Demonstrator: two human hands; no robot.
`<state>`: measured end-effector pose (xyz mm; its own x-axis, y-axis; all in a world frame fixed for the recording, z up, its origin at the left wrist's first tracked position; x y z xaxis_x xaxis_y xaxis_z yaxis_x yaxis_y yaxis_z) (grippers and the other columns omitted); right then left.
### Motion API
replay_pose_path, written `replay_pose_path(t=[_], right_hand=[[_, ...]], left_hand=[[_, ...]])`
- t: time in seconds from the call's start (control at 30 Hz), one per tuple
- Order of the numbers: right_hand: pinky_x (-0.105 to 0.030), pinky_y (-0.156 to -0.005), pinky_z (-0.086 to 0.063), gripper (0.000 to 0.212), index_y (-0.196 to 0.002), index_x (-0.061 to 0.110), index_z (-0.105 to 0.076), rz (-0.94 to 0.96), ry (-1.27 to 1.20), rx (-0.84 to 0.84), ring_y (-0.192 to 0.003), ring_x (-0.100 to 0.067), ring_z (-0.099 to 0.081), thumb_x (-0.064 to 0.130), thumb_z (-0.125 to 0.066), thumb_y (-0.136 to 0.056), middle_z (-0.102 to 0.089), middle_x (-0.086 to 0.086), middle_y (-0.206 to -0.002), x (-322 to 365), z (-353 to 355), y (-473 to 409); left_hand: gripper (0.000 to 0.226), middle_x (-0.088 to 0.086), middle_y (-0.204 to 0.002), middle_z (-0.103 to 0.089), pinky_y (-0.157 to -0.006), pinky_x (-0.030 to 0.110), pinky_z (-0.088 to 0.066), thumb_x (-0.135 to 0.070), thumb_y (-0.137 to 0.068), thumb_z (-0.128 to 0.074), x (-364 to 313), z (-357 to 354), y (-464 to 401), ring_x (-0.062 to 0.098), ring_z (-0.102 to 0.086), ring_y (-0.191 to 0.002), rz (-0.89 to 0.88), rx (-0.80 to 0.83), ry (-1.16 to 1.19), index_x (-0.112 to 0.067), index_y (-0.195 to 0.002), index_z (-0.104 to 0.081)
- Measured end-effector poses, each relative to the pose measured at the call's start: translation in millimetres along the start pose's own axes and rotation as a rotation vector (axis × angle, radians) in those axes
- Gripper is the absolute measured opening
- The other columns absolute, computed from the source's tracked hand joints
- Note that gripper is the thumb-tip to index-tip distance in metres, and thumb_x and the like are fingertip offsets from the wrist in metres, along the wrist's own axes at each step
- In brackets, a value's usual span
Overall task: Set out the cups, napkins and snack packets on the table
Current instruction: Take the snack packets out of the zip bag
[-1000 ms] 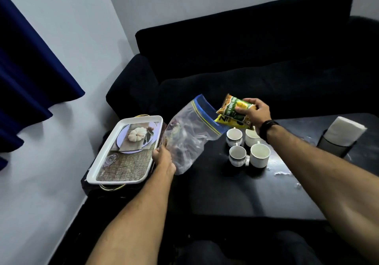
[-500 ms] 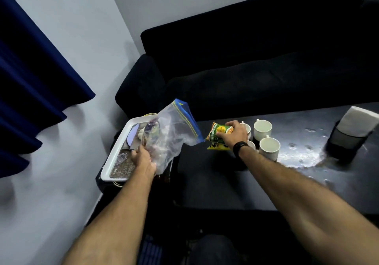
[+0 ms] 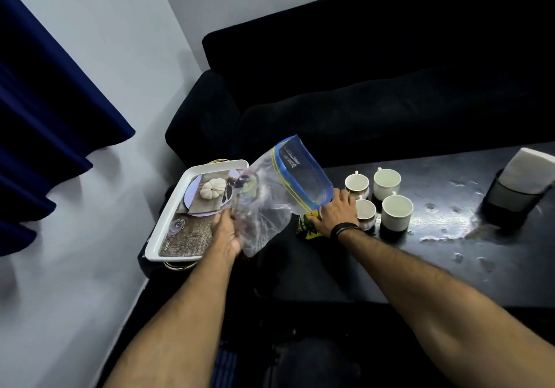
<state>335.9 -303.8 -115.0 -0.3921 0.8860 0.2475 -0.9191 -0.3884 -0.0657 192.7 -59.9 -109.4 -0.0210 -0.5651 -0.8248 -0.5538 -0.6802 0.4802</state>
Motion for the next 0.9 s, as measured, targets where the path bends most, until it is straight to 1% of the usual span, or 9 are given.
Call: replay_pose_path(t=[0.17,0.3,0.4,0.53,0.6,0.67,0.73,0.8,0.9], right_hand=[[-0.044,-0.101,-0.028,0.062,-0.126,0.026,-0.05,0.169,0.063,0.006,-0.122,-0.034,-0.042,0.063,-0.05,-0.076,-0.052,-0.011,-0.13,8.4,-8.9,18.9],[-0.046,-0.108,-0.022,0.073,-0.133,0.024,-0.046,0.13,0.025,0.062,-0.131,-0.033,-0.039,0.068,-0.05,-0.075,-0.051,-0.01,-0.135,2.3,-15.3,30.0],[-0.044,-0.107,-0.026,0.059,-0.13,0.024,-0.049,0.102,-0.052,0.042,-0.13,-0.032,-0.04,0.056,-0.053,-0.081,-0.051,-0.006,-0.134,-3.3,1.9,28.1],[-0.039,-0.089,-0.044,0.024,-0.107,0.011,-0.059,-0.194,-0.52,-0.329,-0.104,-0.033,-0.053,0.01,-0.057,-0.083,-0.056,-0.014,-0.111,-47.3,74.2,13.0],[-0.031,-0.084,-0.044,0.025,-0.102,0.01,-0.063,-0.294,-0.761,-0.555,-0.096,-0.028,-0.056,0.002,-0.05,-0.082,-0.058,-0.013,-0.104,-65.9,112.3,10.2],[-0.023,-0.078,-0.042,0.022,-0.094,0.011,-0.066,-0.222,-0.937,-0.647,-0.085,-0.018,-0.057,0.004,-0.049,-0.083,-0.063,-0.009,-0.096,-60.5,144.7,4.3],[-0.023,-0.073,-0.044,0.019,-0.082,0.012,-0.071,-0.014,-0.888,-0.492,-0.08,-0.015,-0.061,0.006,-0.053,-0.083,-0.069,-0.006,-0.085,-33.6,160.4,-11.7],[-0.028,-0.075,-0.045,0.017,-0.079,0.009,-0.072,0.08,-0.606,-0.078,-0.088,-0.023,-0.066,0.008,-0.056,-0.086,-0.07,-0.016,-0.086,-3.9,136.4,-23.7],[-0.035,-0.099,-0.044,0.037,-0.127,0.001,-0.058,0.008,-0.614,0.52,-0.125,-0.035,-0.055,0.018,-0.06,-0.094,-0.058,-0.023,-0.132,19.5,77.5,-0.9]], left_hand=[[0.016,0.003,-0.062,-0.066,-0.046,0.033,-0.057,-0.014,-0.099,-0.056,16.7,-8.3,9.5,0.019,-0.063,-0.056,0.028,0.018,-0.005,-0.015,-0.083,-0.052],[0.013,0.008,-0.074,-0.063,-0.045,0.032,-0.055,-0.012,-0.1,-0.052,26.0,-10.2,18.4,0.021,-0.06,-0.06,0.045,0.011,-0.029,-0.014,-0.087,-0.051],[0.016,0.008,-0.074,-0.062,-0.047,0.03,-0.054,-0.009,-0.101,-0.048,27.0,-12.4,21.2,0.02,-0.06,-0.057,0.028,0.01,-0.069,-0.013,-0.086,-0.05],[0.013,0.007,-0.072,-0.062,-0.044,0.03,-0.055,-0.009,-0.101,-0.049,25.7,-14.9,20.9,0.017,-0.062,-0.052,0.016,0.001,-0.105,-0.009,-0.087,-0.051],[0.017,0.006,-0.072,-0.061,-0.046,0.029,-0.054,-0.008,-0.1,-0.05,26.8,-16.8,19.9,0.015,-0.062,-0.048,0.01,0.002,-0.125,-0.011,-0.083,-0.051],[0.014,0.006,-0.076,-0.062,-0.055,0.034,-0.052,-0.009,-0.1,-0.05,30.8,-19.1,19.3,0.018,-0.061,-0.056,0.017,0.016,-0.146,-0.011,-0.086,-0.053],[0.011,0.007,-0.078,-0.062,-0.057,0.035,-0.048,-0.01,-0.1,-0.05,34.1,-22.1,18.3,0.019,-0.058,-0.062,0.006,0.029,-0.181,-0.01,-0.09,-0.054],[0.012,0.005,-0.073,-0.062,-0.057,0.032,-0.045,-0.013,-0.099,-0.053,35.1,-28.4,18.1,0.017,-0.056,-0.061,-0.035,0.053,-0.249,-0.011,-0.088,-0.055],[0.012,-0.002,-0.059,-0.059,-0.055,0.029,-0.04,-0.016,-0.096,-0.06,36.7,-47.5,23.6,0.013,-0.05,-0.055,-0.098,0.155,-0.356,-0.012,-0.085,-0.056]])
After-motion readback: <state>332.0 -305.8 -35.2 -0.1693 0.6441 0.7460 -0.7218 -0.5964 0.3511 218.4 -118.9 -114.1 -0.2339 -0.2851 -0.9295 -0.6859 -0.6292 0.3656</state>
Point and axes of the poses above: each hand's wrist, its own y-axis away from the middle knuckle, its own z-axis out of the back of the hand, x = y × z, the point moved 9 cm from there along -y, towards the middle knuckle
